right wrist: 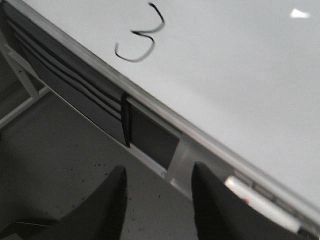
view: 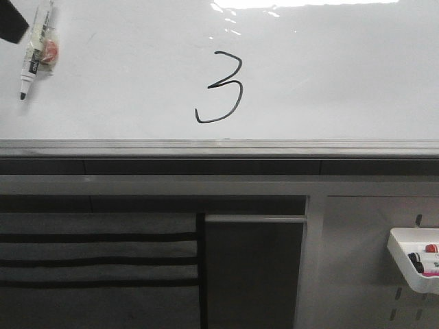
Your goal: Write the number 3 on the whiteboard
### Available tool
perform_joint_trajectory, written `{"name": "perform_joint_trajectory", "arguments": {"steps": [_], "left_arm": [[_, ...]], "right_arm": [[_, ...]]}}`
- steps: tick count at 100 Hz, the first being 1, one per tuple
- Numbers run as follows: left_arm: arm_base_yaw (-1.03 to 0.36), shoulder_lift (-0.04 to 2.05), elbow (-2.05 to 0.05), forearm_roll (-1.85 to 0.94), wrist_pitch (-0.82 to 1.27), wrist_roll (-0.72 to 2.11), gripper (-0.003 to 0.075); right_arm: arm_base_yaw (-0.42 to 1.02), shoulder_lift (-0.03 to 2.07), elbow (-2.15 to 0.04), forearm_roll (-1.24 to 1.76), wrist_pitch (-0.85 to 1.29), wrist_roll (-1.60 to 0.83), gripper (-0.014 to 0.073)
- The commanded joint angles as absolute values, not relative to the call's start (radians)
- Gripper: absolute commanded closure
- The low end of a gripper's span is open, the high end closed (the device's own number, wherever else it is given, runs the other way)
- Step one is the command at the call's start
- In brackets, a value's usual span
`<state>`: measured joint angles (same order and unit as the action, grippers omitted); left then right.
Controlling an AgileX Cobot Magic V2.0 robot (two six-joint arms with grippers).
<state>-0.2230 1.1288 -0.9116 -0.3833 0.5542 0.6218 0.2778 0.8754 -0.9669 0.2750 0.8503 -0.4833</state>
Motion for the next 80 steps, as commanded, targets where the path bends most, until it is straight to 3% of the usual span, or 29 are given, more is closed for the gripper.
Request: {"name": "perform_joint_trajectory", "arguments": {"steps": [1, 8, 18, 32, 48, 60, 80], "left_arm": [[-0.228, 1.005, -0.948, -0.385, 0.651, 0.611, 0.0312], [-0.228, 0.924, -0.948, -0.382, 0.745, 0.592, 0.0320], [-0.228, 0.815, -0.948, -0.361, 0.810, 0.540, 0.0366], [-0.228, 0.663, -0.900, -0.272, 0.783, 0.399, 0.0519], [-0.228, 0.533, -0.800, -0.255, 0.666, 0.332, 0.0741], [-0.228, 0.486, -0.732, -0.285, 0.548, 0.319, 0.0738], [-0.228, 0.487, -0.672, -0.356, 0.546, 0.306, 0.0738]], "right_arm": [[0.232, 0.825, -1.009, 0.188, 0.925, -0.300, 0.0328], [0.202, 0.791, -1.014, 0.105, 1.011, -0.178, 0.0354], [0.175, 0.742, -1.014, 0.015, 1.099, -0.011, 0.0459], [0.175, 0.650, -0.988, 0.000, 1.089, 0.040, 0.0669], [0.175, 0.530, -0.909, 0.000, 0.895, 0.057, 0.0660], [0.175, 0.476, -0.854, 0.000, 0.800, 0.057, 0.0660], [0.175, 0.468, -0.841, 0.000, 0.827, 0.057, 0.0660]]}}
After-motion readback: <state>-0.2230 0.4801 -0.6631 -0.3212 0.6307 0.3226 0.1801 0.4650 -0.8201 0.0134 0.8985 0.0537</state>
